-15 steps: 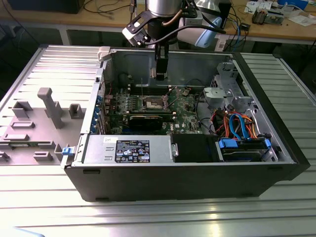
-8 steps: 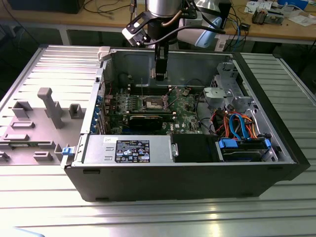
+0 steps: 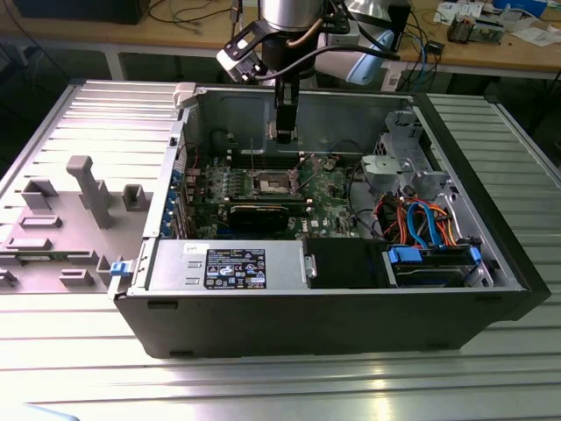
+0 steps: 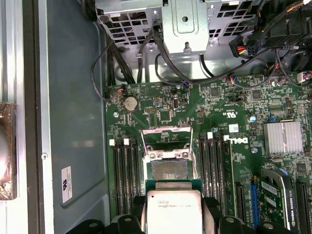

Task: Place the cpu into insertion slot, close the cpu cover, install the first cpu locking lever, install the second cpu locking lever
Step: 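Place the cpu into insertion slot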

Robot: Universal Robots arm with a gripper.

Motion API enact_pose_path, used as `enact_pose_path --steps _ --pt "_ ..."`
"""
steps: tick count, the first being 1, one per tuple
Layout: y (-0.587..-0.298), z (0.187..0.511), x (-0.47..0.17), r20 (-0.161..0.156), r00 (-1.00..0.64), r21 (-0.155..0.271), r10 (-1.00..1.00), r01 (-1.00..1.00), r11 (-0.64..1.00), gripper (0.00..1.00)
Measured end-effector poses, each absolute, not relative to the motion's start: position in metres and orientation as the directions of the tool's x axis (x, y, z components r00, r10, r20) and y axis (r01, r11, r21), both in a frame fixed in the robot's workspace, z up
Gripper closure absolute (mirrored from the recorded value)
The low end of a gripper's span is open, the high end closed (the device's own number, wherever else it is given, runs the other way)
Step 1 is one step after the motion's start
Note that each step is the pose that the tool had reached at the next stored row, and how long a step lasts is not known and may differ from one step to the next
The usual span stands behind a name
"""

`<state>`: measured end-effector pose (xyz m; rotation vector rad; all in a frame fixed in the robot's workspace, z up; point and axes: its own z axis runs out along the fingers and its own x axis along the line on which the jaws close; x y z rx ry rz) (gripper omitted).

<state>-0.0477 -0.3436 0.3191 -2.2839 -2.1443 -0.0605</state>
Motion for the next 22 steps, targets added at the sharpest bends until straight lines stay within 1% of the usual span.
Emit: enact_pose_path --steps 6,16,22 --pt "-0.344 0.319 -0.048 0.034 0.063 0.020 0.997 0.998 -0.064 0.45" --pt "-0.344 0.304 -0.048 0.021 0.063 0.021 0.998 0.998 -0.063 0.45" --pt "-0.344 0.294 -0.048 0.018 0.063 0.021 0.998 0.998 -0.063 0.45"
